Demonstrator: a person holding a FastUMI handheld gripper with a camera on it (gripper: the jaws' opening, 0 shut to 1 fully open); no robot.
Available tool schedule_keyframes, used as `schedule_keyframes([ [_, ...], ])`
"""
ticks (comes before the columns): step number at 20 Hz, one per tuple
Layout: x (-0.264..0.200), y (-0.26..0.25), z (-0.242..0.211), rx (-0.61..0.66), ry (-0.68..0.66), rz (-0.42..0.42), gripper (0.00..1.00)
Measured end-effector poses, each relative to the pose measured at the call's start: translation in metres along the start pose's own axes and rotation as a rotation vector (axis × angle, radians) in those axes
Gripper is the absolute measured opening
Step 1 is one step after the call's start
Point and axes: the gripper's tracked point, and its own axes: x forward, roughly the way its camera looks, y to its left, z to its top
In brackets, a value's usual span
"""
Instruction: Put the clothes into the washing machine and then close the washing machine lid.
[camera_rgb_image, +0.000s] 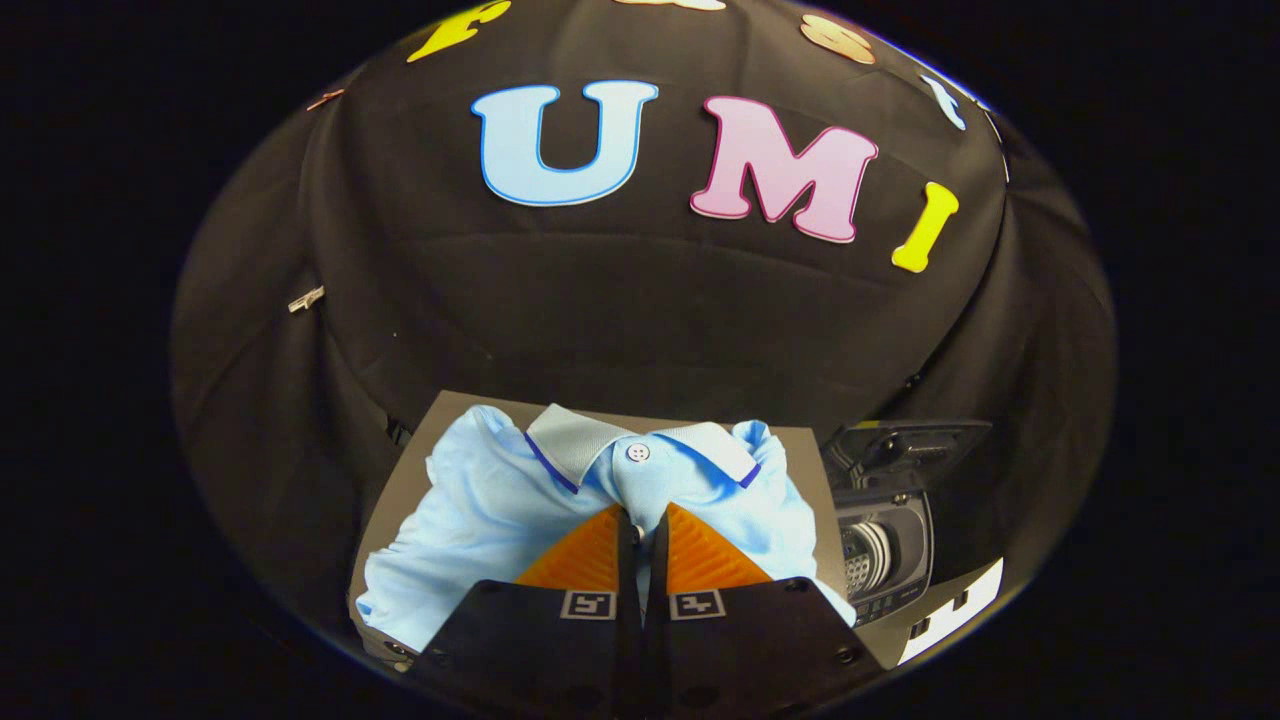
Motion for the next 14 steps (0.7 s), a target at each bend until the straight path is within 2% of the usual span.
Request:
schedule_keyframes([
  [5, -0.034, -0.023, 0.020, -0.023, -0.083, 0.040, 0.05],
  [14, -0.071, -0.108, 0.041, -0.007, -0.168, 0.073, 0.05],
])
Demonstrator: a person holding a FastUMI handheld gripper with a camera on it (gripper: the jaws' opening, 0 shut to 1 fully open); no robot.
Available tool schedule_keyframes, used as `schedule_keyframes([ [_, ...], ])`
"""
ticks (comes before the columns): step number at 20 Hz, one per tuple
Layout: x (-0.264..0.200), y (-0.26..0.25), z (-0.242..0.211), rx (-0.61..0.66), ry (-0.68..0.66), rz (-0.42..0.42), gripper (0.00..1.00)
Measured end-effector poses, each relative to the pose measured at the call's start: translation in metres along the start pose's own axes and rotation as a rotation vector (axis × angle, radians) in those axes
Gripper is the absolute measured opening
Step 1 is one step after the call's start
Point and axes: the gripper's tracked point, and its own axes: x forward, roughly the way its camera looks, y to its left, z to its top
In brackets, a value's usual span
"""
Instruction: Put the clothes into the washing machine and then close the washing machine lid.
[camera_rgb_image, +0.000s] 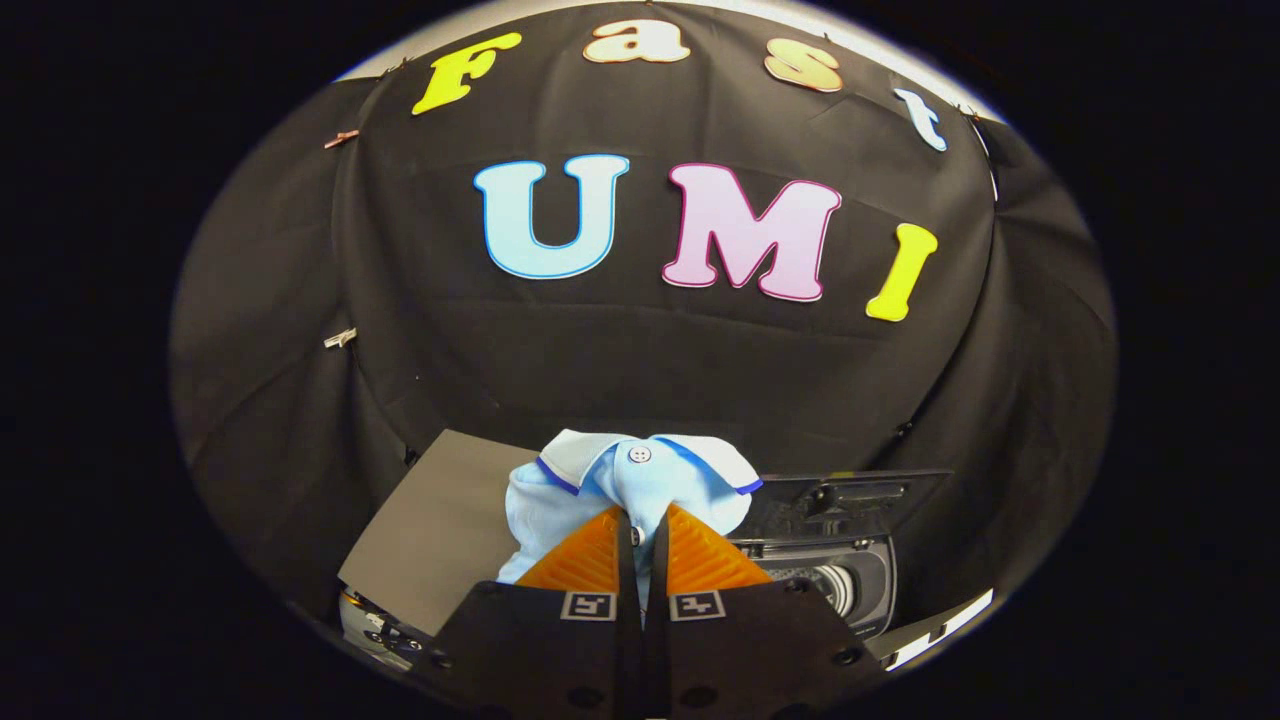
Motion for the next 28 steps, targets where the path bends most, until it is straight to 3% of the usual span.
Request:
schedule_keyframes([
  [10, -0.001, -0.125, 0.001, 0.044, -0.024, -0.114, 0.05],
  [18, 0.017, -0.207, -0.026, 0.058, 0.018, -0.212, 0.05],
  [28, 0.055, -0.264, -0.104, 0.054, 0.123, -0.268, 0.05],
])
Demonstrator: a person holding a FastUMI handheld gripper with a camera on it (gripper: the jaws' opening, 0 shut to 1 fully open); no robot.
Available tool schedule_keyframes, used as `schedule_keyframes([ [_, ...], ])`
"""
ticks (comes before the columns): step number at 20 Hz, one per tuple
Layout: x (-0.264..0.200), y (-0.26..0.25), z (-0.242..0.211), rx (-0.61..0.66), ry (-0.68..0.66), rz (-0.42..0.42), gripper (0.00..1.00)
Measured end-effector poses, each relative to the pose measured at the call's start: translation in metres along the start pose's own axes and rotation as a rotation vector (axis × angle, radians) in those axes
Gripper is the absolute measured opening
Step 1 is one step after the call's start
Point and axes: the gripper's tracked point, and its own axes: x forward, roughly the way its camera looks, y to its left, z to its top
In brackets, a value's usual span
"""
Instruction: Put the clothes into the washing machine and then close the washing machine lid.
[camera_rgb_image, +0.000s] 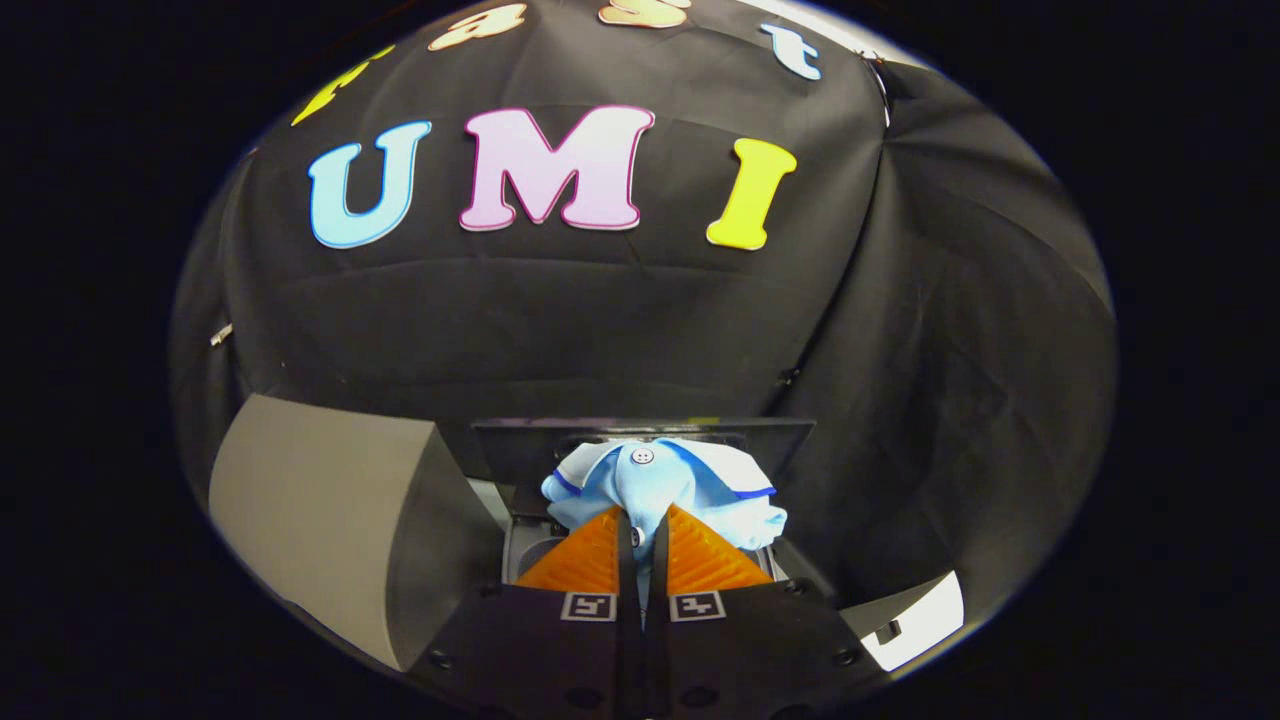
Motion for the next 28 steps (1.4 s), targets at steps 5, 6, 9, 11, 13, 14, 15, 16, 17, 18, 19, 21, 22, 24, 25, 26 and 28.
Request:
schedule_keyframes([
  [5, 0.038, -0.004, -0.056, 0.000, 0.071, 0.008, 0.05],
  [6, 0.049, -0.004, -0.067, 0.002, 0.081, 0.006, 0.05],
  [9, 0.070, 0.000, -0.099, 0.005, 0.126, 0.015, 0.05],
  [11, 0.082, 0.004, -0.119, -0.005, 0.160, 0.020, 0.05],
  [13, 0.094, 0.005, -0.136, -0.010, 0.190, 0.023, 0.05],
  [14, 0.101, 0.005, -0.145, -0.010, 0.204, 0.024, 0.05],
  [15, 0.107, 0.005, -0.154, -0.013, 0.219, 0.023, 0.05],
  [16, 0.112, 0.006, -0.162, -0.013, 0.232, 0.027, 0.05],
  [17, 0.119, 0.006, -0.171, -0.009, 0.246, 0.024, 0.05],
  [18, 0.124, 0.006, -0.178, -0.006, 0.258, 0.024, 0.05],
  [19, 0.129, 0.005, -0.186, 0.000, 0.271, 0.023, 0.05],
  [21, 0.143, 0.005, -0.203, 0.000, 0.302, 0.023, 0.05],
  [22, 0.147, 0.006, -0.214, -0.003, 0.323, 0.025, 0.05],
  [24, 0.160, 0.009, -0.234, -0.015, 0.362, 0.031, 0.05],
  [25, 0.165, 0.011, -0.243, -0.017, 0.380, 0.037, 0.05],
  [26, 0.172, 0.012, -0.253, -0.027, 0.402, 0.037, 0.05],
  [28, 0.182, 0.015, -0.268, -0.049, 0.433, 0.045, 0.05],
])
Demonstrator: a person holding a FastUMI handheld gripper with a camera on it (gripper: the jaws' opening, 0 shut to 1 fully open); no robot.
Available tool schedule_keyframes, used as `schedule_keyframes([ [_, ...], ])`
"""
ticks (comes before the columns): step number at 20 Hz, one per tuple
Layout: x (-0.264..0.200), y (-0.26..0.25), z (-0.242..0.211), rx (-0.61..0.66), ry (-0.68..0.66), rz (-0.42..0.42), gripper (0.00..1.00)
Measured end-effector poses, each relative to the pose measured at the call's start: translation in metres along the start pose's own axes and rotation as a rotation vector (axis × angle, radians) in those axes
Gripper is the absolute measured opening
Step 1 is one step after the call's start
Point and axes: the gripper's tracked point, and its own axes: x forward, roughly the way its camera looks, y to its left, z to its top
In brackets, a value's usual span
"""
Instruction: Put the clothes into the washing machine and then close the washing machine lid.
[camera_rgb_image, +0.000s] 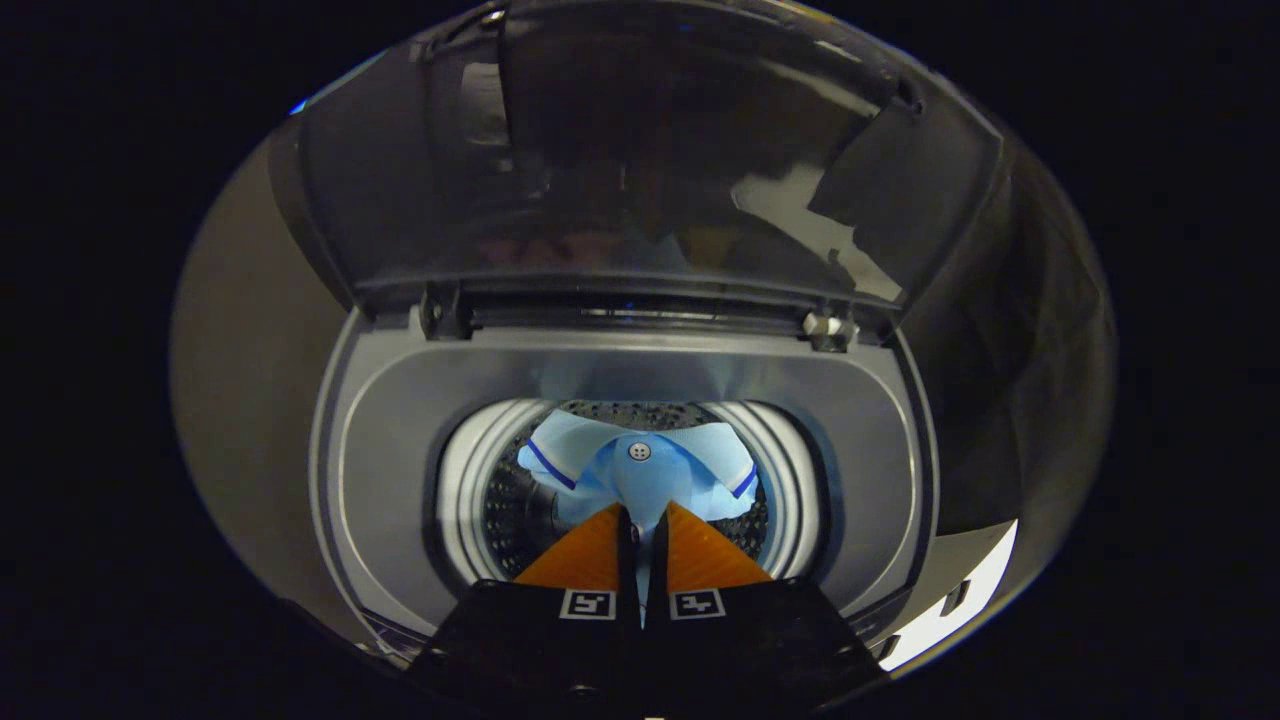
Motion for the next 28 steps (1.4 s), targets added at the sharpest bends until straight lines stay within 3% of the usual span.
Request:
schedule_keyframes([
  [10, 0.035, 0.007, -0.031, 0.009, 0.111, 0.041, 0.05],
  [12, 0.042, 0.003, -0.037, -0.003, 0.143, 0.018, 0.05],
  [13, 0.043, 0.000, -0.043, -0.020, 0.168, 0.002, 0.12],
  [17, 0.043, 0.011, -0.045, -0.014, 0.169, 0.043, 1.00],
  [23, 0.040, 0.005, -0.045, -0.009, 0.162, 0.042, 1.00],
  [28, 0.006, -0.004, -0.033, 0.026, 0.097, 0.029, 1.00],
])
